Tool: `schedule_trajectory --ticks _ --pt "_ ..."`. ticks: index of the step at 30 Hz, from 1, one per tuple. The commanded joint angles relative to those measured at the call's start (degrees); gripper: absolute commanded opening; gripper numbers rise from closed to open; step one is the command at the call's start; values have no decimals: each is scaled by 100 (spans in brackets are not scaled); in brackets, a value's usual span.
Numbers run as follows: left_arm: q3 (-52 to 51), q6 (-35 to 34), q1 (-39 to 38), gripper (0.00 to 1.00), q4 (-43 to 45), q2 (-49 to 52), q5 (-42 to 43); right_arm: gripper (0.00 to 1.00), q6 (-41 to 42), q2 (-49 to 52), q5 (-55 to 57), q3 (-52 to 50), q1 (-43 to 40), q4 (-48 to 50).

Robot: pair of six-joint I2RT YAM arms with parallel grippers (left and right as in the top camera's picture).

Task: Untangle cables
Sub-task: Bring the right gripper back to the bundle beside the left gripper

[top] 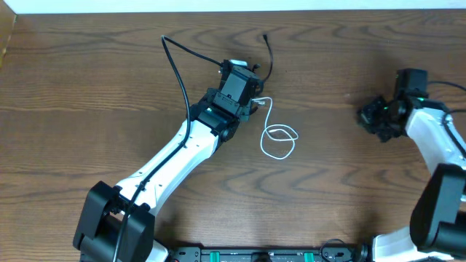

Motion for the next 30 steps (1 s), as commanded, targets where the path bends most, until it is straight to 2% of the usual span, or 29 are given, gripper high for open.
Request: schedule_trajectory --ticks 1,2,3,4,5,8,11,16,19,21,26,30 --pt "35 66 9 8 2 -184 -247 1 -876 -144 -750 9 -96 39" --pt "35 66 9 8 0 -184 -188 2 -970 -144 -1272 9 -85 70" --pt "35 68 9 8 0 -184 -66 13 -997 -140 -1786 7 -55 79" --pt "35 70 9 8 0 -184 133 31 -997 -131 -2262 7 2 96" --pt "35 63 9 8 15 -184 511 44 -994 -131 -2981 7 146 157" --pt "35 -50 9 8 48 -184 1012 45 -813 -131 -3652 7 542 323" --pt "35 -549 9 8 57 -184 1250 47 -236 -131 -3692 7 1145 686" --pt "35 -704 9 7 66 -184 1377 52 315 -131 -3442 7 1921 1488" --pt "35 -704 9 8 76 -184 1650 48 778 -111 -3064 7 2192 1626" --pt "35 -706 9 8 87 -184 1716 45 1502 -31 -2935 7 2430 1764" --pt "35 -704 9 8 85 -184 1716 39 2122 4 -2586 7 2568 1963" --pt "35 -704 9 7 85 -184 1716 39 2247 9 -2474 7 2573 1996"
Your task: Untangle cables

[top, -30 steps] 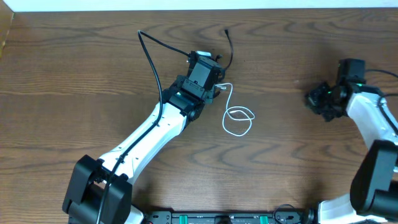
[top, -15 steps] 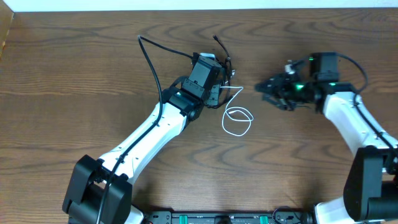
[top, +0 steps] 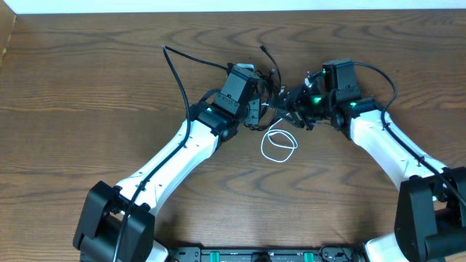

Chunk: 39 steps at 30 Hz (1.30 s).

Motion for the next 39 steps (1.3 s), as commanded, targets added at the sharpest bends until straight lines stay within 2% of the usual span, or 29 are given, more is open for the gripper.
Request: schedule_trajectory --ticks 1,34,39 --pt "35 -57 7 8 28 -184 96 39 402 48 273 13 9 -24" --pt "35 -59 7 7 31 -184 96 31 1381 240 1099 -103 319 289" --pt "35 -57 7 8 26 -184 96 23 1443 529 898 -103 339 754"
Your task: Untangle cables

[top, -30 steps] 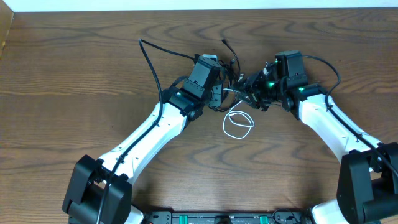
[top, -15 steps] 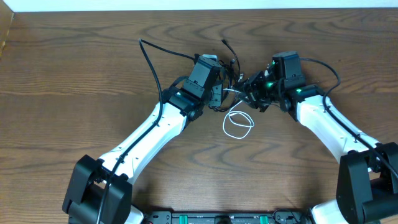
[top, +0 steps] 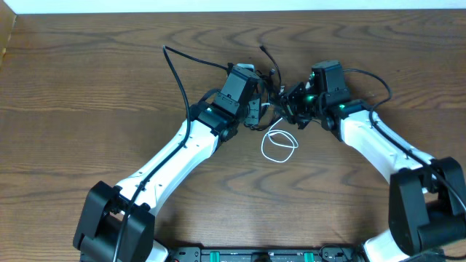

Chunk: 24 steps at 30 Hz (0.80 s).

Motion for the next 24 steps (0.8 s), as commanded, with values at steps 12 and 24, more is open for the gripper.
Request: schedule_trajectory --ticks 12,24 --pt "35 -57 7 7 26 -184 79 9 151 262 -857 -42 -157 463" --pt "35 -52 7 8 26 -184 70 1 -422 260 -804 -39 -199 466"
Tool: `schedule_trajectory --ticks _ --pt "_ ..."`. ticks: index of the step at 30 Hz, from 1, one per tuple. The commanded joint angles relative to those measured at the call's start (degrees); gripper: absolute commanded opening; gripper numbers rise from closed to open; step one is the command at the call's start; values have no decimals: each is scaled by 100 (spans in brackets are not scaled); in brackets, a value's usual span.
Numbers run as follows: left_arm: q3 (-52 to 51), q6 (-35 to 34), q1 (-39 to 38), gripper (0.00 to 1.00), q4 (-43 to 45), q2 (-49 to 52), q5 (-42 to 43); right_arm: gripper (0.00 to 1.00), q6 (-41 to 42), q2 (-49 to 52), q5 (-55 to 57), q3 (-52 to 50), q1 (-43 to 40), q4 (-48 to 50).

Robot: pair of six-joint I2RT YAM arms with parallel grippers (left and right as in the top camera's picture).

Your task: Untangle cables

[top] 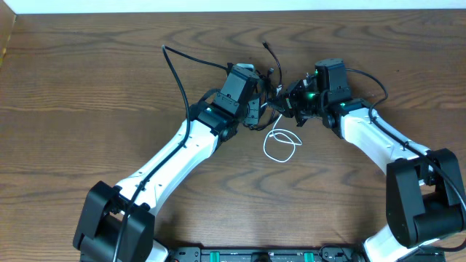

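Observation:
A thin black cable (pixel 177 69) runs from a free end at the far left into a knot between the two grippers. Its other end (pixel 269 51) sticks up behind them. A white cable forms a small loop (pixel 281 145) on the table just in front and rises into the same knot. My left gripper (pixel 259 109) is closed on the white cable at the knot. Facing it from the right, my right gripper (pixel 291 99) is closed on the black cable. Both sets of fingertips are largely hidden by the wrists.
The brown wooden table (pixel 87 109) extends all around. Its far edge meets a white strip (pixel 233 6) at the top. The left arm (pixel 175 156) crosses the table diagonally and the right arm (pixel 378 138) comes in from the lower right.
My right gripper has shifted slightly right and away from the left one. The black cable's free end has tipped a little further back, and the white loop has slid slightly right and changed shape.
At first my left gripper held the knot alone while the right gripper hung far off at the right edge. Then the right arm stood next to the knot, facing the left gripper. It closed in on the black cable, and now it has drawn slightly right.

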Motion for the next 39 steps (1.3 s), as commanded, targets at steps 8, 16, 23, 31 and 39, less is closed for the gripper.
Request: schedule_trajectory --ticks 8,16,23,31,39 --pt "35 208 -2 8 26 -184 -472 1 -1631 -564 -807 -31 -511 146" --pt "35 205 -2 7 11 -181 -468 2 -2087 -1836 -1226 -31 -1189 -15" --pt "35 205 -2 8 9 -181 -468 1 -2380 -3042 -1346 -31 -1906 -584" --pt "35 203 -2 8 50 -186 -269 19 -2747 -3285 -577 -31 -1871 -2166" --pt "35 205 -9 7 52 -201 -227 47 -2776 -2577 1014 -33 -378 -2240"
